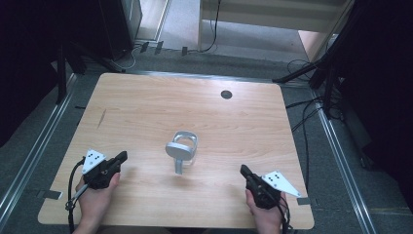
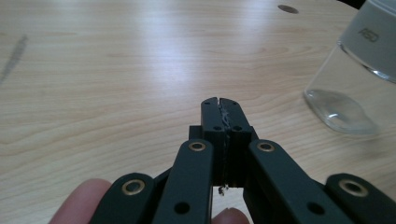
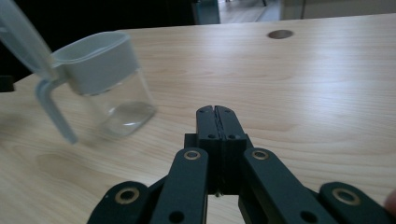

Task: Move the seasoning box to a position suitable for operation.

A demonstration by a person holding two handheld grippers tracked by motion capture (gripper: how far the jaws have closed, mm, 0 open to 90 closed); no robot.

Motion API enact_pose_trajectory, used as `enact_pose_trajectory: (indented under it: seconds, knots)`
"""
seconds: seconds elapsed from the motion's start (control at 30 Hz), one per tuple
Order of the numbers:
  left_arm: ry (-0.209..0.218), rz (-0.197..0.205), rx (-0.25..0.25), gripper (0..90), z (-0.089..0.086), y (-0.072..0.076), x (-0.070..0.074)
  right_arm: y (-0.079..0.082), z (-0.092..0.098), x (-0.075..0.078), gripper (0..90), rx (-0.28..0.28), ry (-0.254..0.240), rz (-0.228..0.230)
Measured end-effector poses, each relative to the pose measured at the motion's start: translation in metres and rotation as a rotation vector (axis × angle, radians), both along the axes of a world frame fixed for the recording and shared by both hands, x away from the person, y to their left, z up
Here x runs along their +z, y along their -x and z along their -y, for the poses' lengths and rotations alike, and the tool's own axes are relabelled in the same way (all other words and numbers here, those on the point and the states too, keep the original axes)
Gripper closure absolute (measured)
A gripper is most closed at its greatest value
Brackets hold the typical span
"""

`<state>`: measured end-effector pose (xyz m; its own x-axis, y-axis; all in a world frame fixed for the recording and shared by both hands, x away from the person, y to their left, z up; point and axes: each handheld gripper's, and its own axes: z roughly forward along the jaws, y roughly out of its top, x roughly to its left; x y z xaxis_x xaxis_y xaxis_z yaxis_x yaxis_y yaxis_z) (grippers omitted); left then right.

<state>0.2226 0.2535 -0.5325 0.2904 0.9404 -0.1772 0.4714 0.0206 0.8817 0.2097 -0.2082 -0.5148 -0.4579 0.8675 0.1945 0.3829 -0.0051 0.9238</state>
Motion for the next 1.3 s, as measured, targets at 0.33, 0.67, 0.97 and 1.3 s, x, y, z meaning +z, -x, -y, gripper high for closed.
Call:
enact_pose_trajectory:
  seconds: [0.33,0.67,0.97,1.3]
  knots:
    - [-0.008,-0.008,-0.024,90.0,0.005,0.001,-0.001,-0.001,-0.061,0.001,90.0,0.112,-0.009,-0.009]
    - [-0.011,-0.003,-0.037,90.0,0.006,0.002,-0.002,0.002,-0.132,-0.002,90.0,0.253,-0.005,-0.014]
    - [-0.007,-0.008,-0.046,90.0,0.011,0.001,-0.004,-0.001,-0.172,-0.008,90.0,0.301,-0.021,-0.027]
    - [-0.012,-0.009,-0.055,90.0,0.012,0.002,-0.005,-0.015,-0.176,-0.012,90.0,0.27,-0.024,-0.053]
